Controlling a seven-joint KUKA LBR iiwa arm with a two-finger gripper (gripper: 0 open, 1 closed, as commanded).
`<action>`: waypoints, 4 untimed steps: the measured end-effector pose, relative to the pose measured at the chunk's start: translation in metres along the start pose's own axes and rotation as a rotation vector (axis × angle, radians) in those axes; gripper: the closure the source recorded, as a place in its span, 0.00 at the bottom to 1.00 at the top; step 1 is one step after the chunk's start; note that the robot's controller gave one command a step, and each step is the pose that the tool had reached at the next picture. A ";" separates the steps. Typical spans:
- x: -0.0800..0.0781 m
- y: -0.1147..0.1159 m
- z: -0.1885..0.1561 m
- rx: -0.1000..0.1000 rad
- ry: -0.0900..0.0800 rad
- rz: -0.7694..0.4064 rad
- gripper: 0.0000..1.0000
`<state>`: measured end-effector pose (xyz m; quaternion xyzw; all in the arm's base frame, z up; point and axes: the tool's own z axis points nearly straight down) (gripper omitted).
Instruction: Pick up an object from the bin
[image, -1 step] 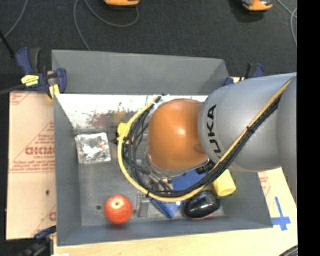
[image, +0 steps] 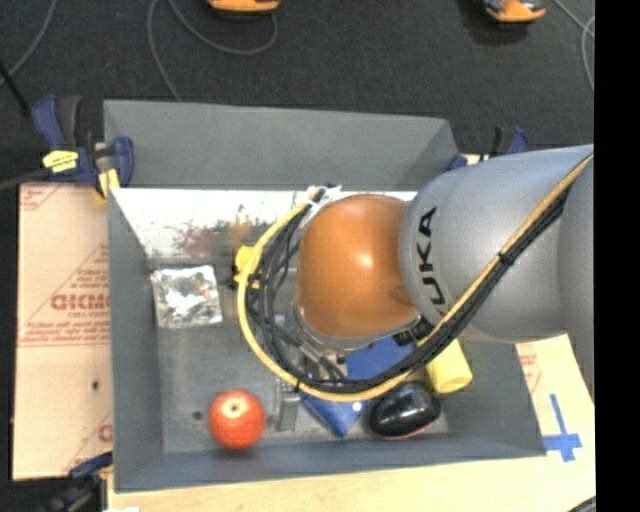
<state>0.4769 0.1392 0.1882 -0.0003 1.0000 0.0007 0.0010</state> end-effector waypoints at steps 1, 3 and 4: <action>-0.003 -0.007 0.046 -0.001 -0.005 -0.040 0.00; -0.004 0.027 0.086 0.002 -0.002 -0.291 0.00; -0.001 0.041 0.117 0.000 -0.004 -0.480 1.00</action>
Offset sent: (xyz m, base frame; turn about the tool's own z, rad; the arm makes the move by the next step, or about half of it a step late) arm 0.0015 -0.0023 -0.1018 -0.2377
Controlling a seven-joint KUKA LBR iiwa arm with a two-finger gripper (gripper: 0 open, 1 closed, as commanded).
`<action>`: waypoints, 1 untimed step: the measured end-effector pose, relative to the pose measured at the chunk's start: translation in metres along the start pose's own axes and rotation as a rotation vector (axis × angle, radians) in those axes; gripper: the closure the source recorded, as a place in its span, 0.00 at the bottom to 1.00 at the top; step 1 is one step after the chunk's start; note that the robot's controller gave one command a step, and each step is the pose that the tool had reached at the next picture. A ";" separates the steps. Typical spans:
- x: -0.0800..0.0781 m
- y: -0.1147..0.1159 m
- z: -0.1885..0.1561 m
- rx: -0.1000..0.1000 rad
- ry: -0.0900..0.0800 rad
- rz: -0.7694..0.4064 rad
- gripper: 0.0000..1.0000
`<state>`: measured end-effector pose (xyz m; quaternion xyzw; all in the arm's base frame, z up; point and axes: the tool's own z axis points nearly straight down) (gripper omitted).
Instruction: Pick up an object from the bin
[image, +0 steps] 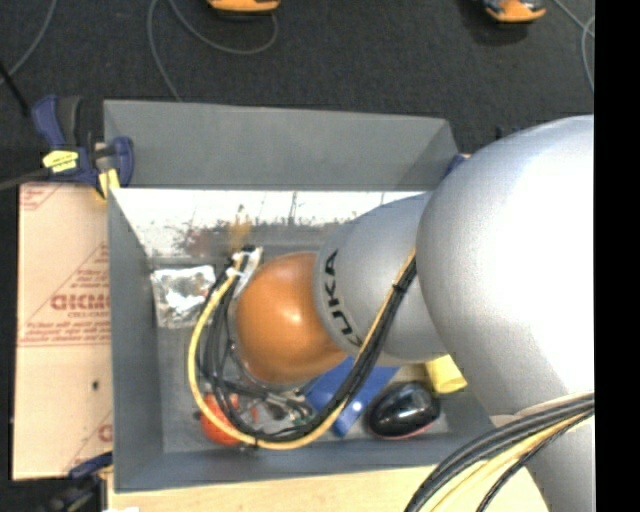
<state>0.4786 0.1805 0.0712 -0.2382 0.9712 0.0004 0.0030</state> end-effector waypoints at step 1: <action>0.000 0.000 0.000 0.000 0.001 0.004 1.00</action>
Offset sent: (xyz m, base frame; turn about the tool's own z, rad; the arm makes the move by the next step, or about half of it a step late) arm 0.0000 0.0000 0.0000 0.0000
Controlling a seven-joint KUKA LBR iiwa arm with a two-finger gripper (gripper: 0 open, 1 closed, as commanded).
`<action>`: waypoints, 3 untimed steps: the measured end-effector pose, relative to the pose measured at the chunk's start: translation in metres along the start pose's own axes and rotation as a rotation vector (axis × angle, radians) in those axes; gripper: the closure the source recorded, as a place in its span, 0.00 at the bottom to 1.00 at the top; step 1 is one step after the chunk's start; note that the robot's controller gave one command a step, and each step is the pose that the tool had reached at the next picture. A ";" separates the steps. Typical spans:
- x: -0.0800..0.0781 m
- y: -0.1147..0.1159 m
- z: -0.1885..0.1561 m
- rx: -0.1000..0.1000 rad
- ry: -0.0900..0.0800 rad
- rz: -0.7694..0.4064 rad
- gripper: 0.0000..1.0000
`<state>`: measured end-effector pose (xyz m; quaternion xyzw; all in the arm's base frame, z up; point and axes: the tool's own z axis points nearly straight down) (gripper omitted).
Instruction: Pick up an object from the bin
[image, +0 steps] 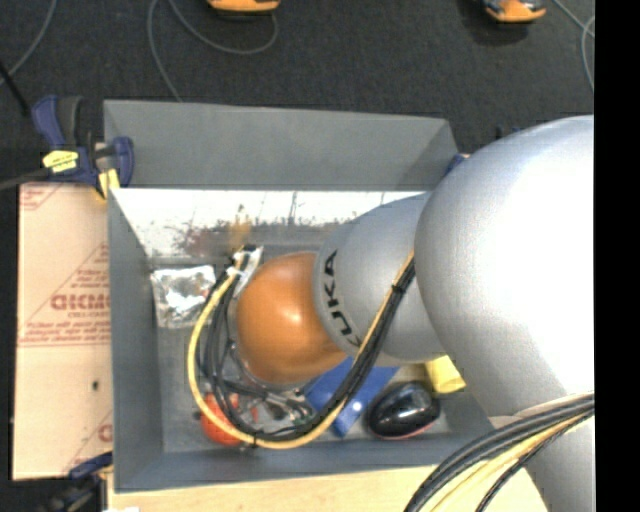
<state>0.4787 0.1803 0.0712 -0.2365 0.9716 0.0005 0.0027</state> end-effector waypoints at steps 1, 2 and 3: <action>0.000 0.000 0.000 0.000 0.000 0.000 1.00; 0.011 -0.019 0.000 0.001 -0.005 -0.030 1.00; 0.011 -0.019 0.000 0.001 -0.005 -0.029 1.00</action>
Offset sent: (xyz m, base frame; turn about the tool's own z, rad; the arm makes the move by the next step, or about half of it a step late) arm -0.0035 -0.0214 -0.0012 -0.0356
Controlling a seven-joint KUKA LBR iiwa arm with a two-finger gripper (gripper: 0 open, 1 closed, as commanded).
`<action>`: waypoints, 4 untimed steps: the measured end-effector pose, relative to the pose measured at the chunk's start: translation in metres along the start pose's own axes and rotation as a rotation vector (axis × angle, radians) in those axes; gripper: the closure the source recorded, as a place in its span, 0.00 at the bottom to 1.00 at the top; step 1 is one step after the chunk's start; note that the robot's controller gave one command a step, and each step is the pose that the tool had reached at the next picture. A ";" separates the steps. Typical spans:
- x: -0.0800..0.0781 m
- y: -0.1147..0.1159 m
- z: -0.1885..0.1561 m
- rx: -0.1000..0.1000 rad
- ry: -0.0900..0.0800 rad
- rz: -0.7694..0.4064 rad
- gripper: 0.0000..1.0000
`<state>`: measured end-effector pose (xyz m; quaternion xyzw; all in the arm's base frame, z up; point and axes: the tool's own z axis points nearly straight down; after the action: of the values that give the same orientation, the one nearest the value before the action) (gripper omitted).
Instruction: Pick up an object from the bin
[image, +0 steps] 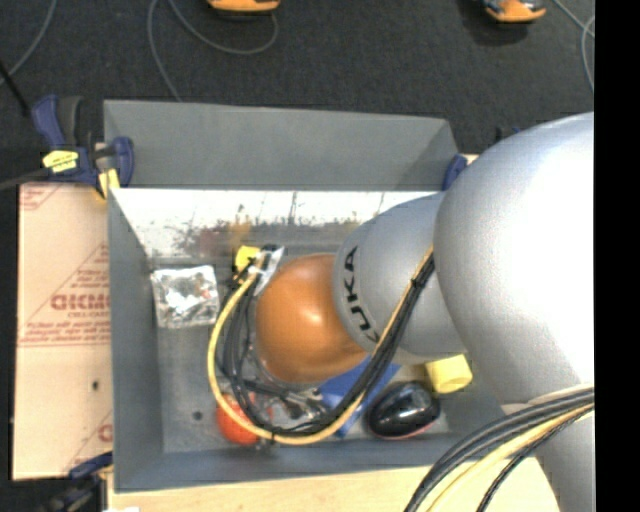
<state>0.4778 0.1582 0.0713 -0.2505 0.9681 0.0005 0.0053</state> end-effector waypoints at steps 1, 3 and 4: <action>0.003 -0.013 0.001 0.000 0.001 -0.028 1.00; 0.009 -0.025 -0.066 0.000 0.001 -0.035 1.00; 0.007 -0.031 -0.079 0.002 -0.003 -0.035 1.00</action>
Offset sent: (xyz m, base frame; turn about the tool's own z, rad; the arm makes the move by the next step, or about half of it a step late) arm 0.0012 -0.0150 0.0297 -0.0036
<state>0.4860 0.1274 0.1503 -0.2676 0.9635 0.0000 0.0072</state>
